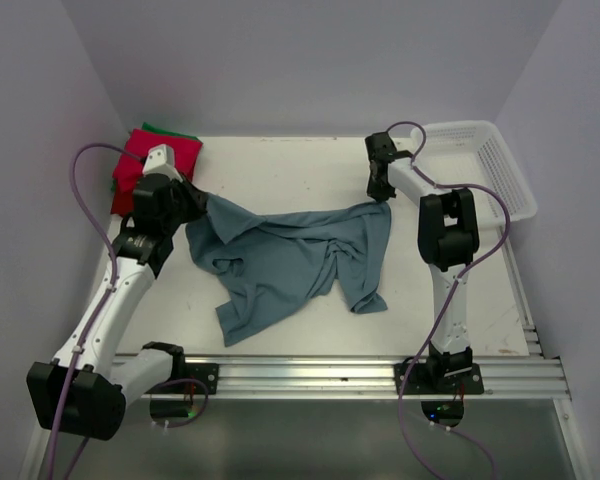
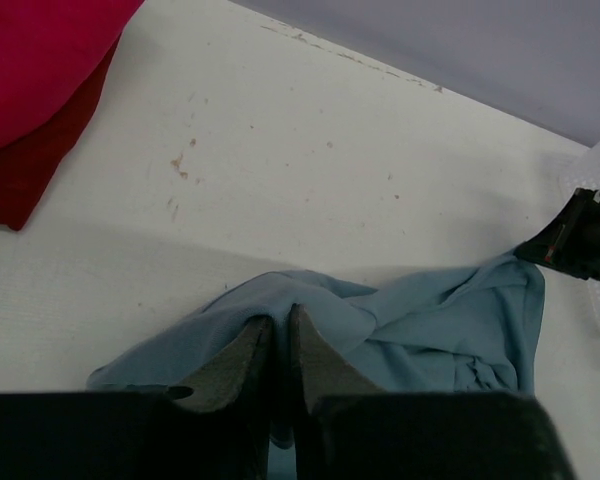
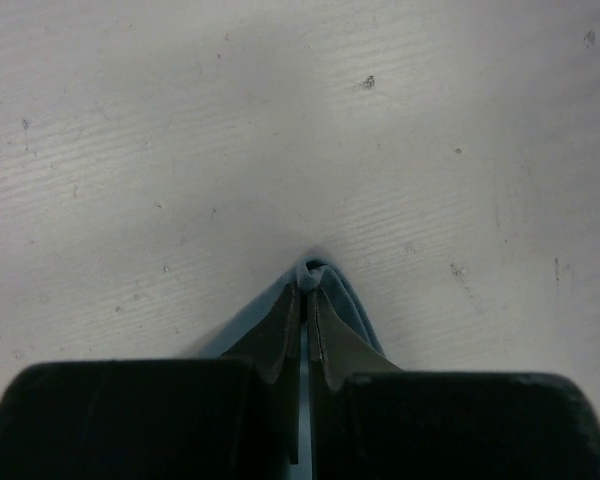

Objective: Fold and stack the t-shirts
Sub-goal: Flatten the tshirt out

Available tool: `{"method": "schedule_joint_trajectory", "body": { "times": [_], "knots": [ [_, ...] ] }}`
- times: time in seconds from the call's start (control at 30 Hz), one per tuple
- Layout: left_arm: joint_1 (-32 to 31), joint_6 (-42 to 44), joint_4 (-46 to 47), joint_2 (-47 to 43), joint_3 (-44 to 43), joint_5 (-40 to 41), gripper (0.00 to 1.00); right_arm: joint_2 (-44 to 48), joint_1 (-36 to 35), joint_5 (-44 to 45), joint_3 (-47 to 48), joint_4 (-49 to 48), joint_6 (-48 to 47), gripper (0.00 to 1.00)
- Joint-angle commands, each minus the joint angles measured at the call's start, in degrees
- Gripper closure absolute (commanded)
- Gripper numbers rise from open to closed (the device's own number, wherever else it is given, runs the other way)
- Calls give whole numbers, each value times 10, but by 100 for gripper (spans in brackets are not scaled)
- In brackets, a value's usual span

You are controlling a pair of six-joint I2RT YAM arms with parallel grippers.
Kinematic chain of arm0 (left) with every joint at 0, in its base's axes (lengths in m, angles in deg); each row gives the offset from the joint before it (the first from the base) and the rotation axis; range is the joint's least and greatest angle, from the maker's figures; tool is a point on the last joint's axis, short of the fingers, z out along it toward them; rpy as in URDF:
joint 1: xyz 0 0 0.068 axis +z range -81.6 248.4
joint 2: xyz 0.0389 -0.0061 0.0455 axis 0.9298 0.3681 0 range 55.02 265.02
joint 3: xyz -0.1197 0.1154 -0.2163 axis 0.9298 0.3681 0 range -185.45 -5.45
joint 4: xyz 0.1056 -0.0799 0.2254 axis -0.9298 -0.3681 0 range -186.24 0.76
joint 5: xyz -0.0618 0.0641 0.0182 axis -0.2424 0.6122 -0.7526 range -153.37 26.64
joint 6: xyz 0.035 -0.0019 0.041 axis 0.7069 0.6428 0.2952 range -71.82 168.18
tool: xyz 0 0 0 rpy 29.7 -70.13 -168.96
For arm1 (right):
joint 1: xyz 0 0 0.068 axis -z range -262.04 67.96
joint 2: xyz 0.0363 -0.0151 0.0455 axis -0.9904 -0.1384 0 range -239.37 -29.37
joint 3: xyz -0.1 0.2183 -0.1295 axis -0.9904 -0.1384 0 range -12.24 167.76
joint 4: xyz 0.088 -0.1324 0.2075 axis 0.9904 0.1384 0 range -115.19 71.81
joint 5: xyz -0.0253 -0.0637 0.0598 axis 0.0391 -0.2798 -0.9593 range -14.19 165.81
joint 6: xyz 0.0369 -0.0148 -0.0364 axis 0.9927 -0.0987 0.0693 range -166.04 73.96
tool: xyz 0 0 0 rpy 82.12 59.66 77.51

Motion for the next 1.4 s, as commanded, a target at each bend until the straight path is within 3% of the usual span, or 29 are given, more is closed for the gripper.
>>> {"method": "schedule_joint_trajectory", "body": {
  "times": [0.0,0.07,0.37,0.67,0.97,1.2,1.37],
  "knots": [
    [18,-4,74,35,6,38,88,15,4,-12,-5,-17,2,100],
    [45,-29,91,77,-1,19,100,19,4,-19,-16,-19,7,100],
    [105,-78,207,282,-44,-19,100,42,4,-35,-67,-47,8,100],
    [145,-95,312,393,-52,-85,100,40,4,-39,-78,-54,6,100],
    [146,-97,516,487,-97,-280,99,27,4,-41,-75,-57,2,100],
    [146,-204,661,566,-155,-355,86,18,4,-43,-70,-53,-3,100],
    [147,-346,801,645,-175,-396,56,15,4,-44,-68,-51,-9,100]
  ]
}}
